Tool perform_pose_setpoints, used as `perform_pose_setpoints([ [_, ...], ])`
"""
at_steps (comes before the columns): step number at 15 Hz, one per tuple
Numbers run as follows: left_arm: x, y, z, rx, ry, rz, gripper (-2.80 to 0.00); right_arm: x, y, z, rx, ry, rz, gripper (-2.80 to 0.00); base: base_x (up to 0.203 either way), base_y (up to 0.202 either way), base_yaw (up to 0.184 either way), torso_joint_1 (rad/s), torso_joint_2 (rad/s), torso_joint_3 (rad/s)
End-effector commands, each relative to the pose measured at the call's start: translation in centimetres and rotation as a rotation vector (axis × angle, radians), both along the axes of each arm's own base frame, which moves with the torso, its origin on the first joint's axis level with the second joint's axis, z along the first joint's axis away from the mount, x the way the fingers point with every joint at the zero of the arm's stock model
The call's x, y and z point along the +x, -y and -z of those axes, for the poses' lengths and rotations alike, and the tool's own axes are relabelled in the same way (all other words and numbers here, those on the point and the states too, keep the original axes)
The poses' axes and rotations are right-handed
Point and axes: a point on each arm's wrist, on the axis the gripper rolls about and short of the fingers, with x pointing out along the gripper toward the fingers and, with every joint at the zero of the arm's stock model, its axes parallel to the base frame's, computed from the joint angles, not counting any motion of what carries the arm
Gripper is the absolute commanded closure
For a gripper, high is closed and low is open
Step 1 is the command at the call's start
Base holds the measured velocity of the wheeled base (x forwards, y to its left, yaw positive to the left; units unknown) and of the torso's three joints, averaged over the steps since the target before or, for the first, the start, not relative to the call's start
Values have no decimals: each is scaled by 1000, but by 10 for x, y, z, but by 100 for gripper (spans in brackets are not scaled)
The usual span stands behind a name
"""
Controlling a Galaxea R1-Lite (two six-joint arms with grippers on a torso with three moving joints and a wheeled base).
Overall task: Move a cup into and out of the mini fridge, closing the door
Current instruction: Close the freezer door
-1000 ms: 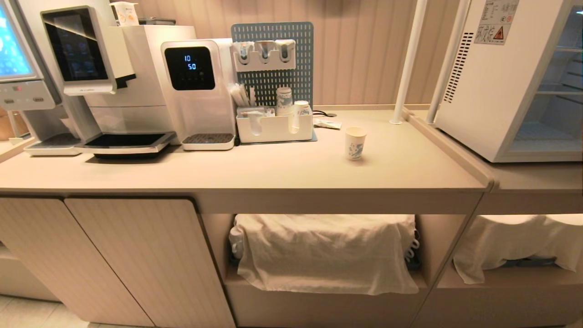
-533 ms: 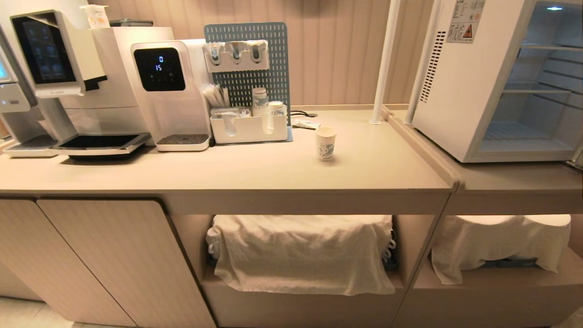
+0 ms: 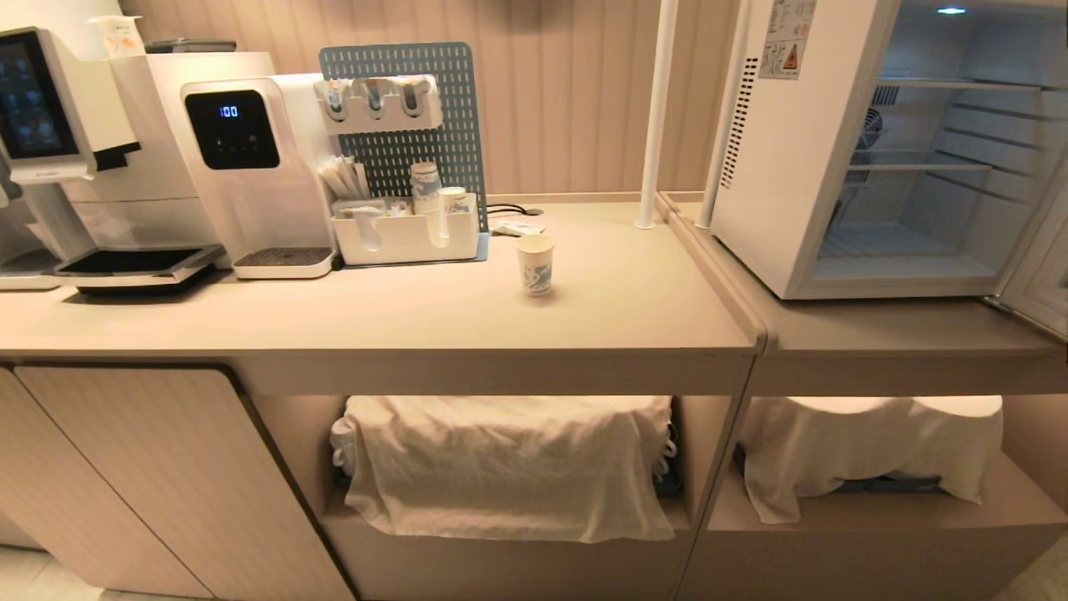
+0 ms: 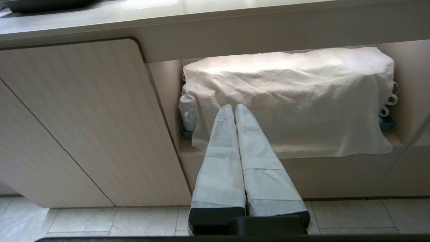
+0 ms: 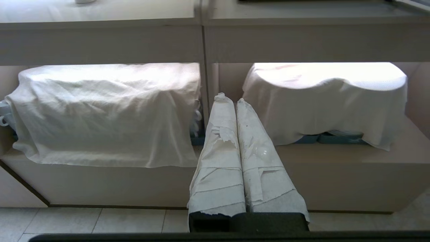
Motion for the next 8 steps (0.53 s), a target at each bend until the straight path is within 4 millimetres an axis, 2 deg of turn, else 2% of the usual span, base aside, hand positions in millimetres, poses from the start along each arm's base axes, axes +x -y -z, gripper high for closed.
perform_pose_setpoints([
  [1, 0, 0, 0, -1, -1, 0, 0, 0, 0, 0, -4, 0, -1, 0, 0, -193, -1, 2, 4, 1],
  [8, 0, 0, 0, -4, -2, 0, 0, 0, 0, 0, -4, 0, -1, 0, 0, -194, 0, 0, 1, 3],
])
